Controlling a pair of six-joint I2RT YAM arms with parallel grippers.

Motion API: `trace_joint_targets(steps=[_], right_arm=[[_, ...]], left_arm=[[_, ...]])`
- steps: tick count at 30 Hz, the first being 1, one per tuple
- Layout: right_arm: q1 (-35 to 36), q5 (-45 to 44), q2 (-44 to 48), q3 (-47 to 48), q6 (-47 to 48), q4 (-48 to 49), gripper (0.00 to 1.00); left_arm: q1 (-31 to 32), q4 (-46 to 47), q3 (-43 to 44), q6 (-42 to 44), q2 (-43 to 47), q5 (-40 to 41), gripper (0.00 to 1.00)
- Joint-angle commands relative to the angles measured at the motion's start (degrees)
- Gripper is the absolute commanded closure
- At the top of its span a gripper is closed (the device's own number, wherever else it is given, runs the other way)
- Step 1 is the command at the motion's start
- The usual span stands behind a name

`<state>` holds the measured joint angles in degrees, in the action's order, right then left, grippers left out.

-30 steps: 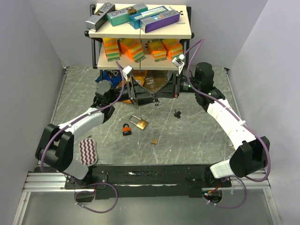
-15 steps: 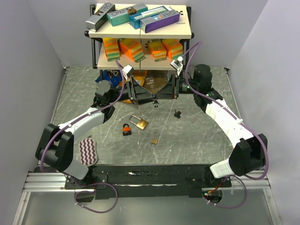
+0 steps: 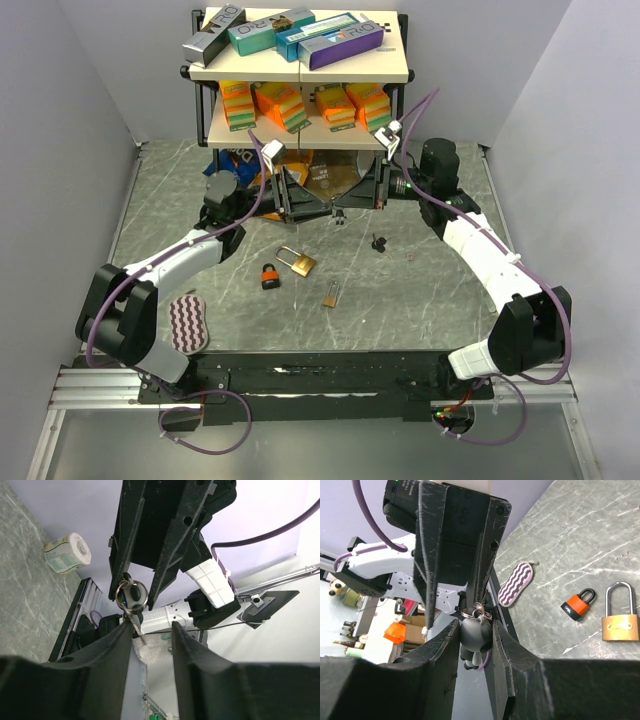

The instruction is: Unlock with the key

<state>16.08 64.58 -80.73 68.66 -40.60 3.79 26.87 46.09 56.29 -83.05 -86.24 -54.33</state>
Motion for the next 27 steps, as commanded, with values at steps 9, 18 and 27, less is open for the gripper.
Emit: trace_joint_targets(steps=[9,18,27], right_arm=[[-0.17,0.37,2.33,1.47,4.21,-3.52,1.0],[-1.93,-0.85,3.12,6.55,15.68,-16.5,0.8],[0.01,-3.24,1.63,16.85,34.09,-39.12,0.42]], left_arm=[[0.29,-10.73,3.21,5.79,0.37,0.8,0.94],[-0.68,-35.58,11.1,25.88,0.72,-1.66,0.99],[0.19,-62.27,18.42,48.16,0.8,-10.8,0.99]])
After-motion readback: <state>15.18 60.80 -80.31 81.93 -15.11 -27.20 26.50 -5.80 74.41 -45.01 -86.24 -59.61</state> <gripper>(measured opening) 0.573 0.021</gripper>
